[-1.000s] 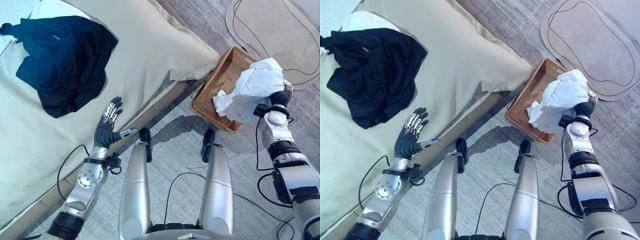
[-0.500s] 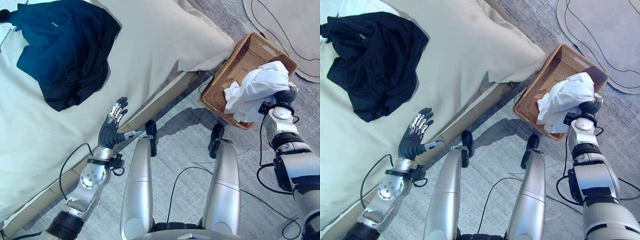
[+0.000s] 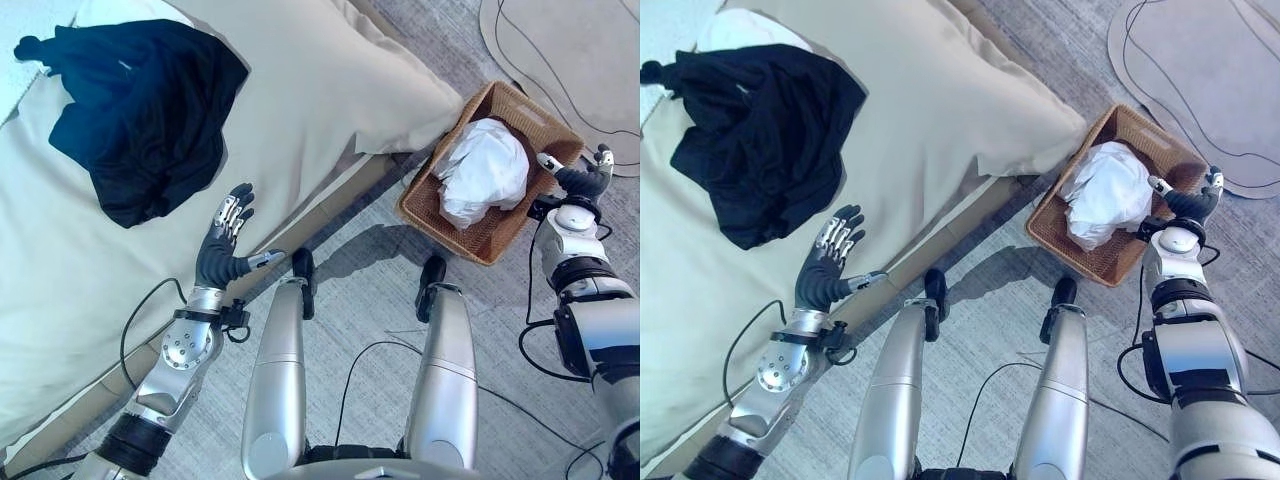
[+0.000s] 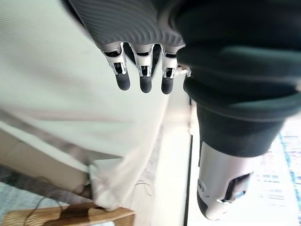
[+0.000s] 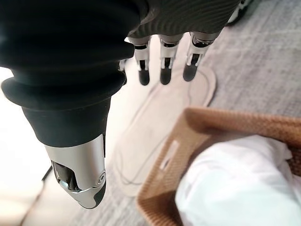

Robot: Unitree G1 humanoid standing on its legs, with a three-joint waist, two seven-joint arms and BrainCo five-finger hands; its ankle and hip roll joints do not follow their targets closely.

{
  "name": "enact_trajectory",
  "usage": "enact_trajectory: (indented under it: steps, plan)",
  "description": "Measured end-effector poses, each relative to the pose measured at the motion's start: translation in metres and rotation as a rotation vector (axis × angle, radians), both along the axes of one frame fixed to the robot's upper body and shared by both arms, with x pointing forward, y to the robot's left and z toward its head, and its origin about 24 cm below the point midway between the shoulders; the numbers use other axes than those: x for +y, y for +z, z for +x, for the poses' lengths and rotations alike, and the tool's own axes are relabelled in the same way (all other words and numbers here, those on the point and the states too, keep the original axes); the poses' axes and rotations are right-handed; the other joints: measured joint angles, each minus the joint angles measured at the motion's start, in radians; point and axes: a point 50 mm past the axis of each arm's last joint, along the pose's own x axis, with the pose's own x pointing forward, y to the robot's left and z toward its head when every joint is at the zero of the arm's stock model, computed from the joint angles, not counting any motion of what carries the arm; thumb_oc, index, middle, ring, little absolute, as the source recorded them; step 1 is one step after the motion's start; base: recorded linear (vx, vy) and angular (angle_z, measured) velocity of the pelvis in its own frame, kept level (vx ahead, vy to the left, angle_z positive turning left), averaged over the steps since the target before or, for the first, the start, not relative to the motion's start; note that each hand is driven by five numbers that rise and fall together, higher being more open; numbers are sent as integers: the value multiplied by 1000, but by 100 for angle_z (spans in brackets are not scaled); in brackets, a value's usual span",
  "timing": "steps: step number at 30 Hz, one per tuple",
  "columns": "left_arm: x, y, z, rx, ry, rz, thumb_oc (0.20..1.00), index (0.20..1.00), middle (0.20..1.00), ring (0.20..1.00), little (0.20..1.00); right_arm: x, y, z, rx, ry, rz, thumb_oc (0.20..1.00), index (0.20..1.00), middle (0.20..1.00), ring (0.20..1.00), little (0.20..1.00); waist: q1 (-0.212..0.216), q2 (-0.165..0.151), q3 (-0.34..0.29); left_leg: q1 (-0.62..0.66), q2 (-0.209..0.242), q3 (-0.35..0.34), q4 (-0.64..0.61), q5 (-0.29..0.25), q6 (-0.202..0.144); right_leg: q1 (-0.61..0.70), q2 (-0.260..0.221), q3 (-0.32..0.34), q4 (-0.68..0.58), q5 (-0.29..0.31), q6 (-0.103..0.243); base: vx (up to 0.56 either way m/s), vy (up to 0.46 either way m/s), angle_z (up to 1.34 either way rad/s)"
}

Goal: Pick up clothes into the bucket

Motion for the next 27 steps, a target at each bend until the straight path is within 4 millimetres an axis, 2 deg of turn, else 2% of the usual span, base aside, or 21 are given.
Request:
enact_trajectory:
  steps: [3,4,5,7,8,9,10,11,13,18,19,24,25,27]
  plan:
    - [0,0,0,-3,1,-4,1000,1000,1000,1000,1000,16,-14,0,14,67,-37,1000,1000,1000,1000,1000,-27,-4,-16,63,4,2,-62,6,5,69,1,-22,-56,4,-5,48,-83,7]
    - [1,-4,1,7,25,-33,1000,1000,1000,1000,1000,32,-28,-6,-9,142,-51,1000,1000,1000,1000,1000,-21,-6,-24,128,4,-5,-122,32,-4,143,3,-47,-110,25,9,110,-142,5]
    - [2,-7,1,21,39,-45,1000,1000,1000,1000,1000,40,-41,-11,16,175,-62,1000,1000,1000,1000,1000,-31,-15,-41,161,8,-6,-158,39,-4,174,6,-57,-135,27,7,110,-143,9]
    - [8,-20,3,59,86,-59,1000,1000,1000,1000,1000,60,-79,-31,57,241,-25,1000,1000,1000,1000,1000,-21,-26,-71,278,15,-28,-248,74,-33,304,13,-106,-210,35,14,138,-133,22]
    - [14,-29,1,96,113,-43,1000,1000,1000,1000,1000,71,-105,-46,108,268,2,1000,1000,1000,1000,1000,-19,-47,-110,332,16,-35,-303,87,-26,351,15,-125,-244,35,14,197,-175,23]
    - [17,-32,-1,109,122,-38,1000,1000,1000,1000,1000,73,-113,-50,127,270,15,1000,1000,1000,1000,1000,-20,-56,-133,342,18,-35,-318,87,-25,358,17,-129,-250,33,13,197,-179,20]
    - [19,-37,-1,126,139,-32,1000,1000,1000,1000,1000,73,-124,-61,145,276,45,1000,1000,1000,1000,1000,-19,-57,-136,393,22,-49,-355,100,-36,423,23,-155,-280,31,9,82,-88,25]
    - [20,-42,0,146,152,-37,1000,1000,1000,1000,1000,74,-129,-67,145,281,60,1000,1000,1000,1000,1000,-20,-58,-138,426,21,-63,-375,115,-33,470,24,-176,-299,34,10,149,-132,47]
    - [28,-61,-7,224,192,-24,1000,1000,1000,1000,1000,72,-158,-96,218,272,113,1000,1000,1000,1000,1000,-13,-72,-150,559,28,-99,-444,117,-32,647,39,-238,-380,25,16,169,-136,56]
    - [39,-74,-22,278,241,6,1000,1000,1000,1000,1000,63,-183,-129,288,215,172,1000,1000,1000,1000,1000,6,-89,-206,647,32,-158,-522,144,-28,792,58,-325,-477,27,20,77,-96,40]
    - [42,-79,-28,302,255,8,1000,1000,1000,1000,1000,64,-188,-133,306,214,180,1000,1000,1000,1000,1000,22,-89,-220,655,33,-177,-535,149,-23,821,69,-349,-494,27,20,85,-127,55]
    - [45,-82,-29,324,276,33,1000,1000,1000,1000,1000,65,-198,-144,337,206,206,1000,1000,1000,1000,1000,14,-92,-263,654,32,-247,-554,182,-12,911,99,-447,-559,27,19,62,-4,57]
    - [46,-83,-30,331,278,33,1000,1000,1000,1000,1000,65,-198,-144,337,209,208,1000,1000,1000,1000,1000,17,-91,-273,654,33,-251,-557,182,-11,908,100,-454,-559,24,18,95,61,56]
    - [45,-88,-28,349,283,23,1000,1000,1000,1000,1000,66,-196,-144,326,217,206,1000,1000,1000,1000,1000,7,-90,-283,661,34,-201,-568,193,4,955,99,-496,-577,25,20,82,103,42]
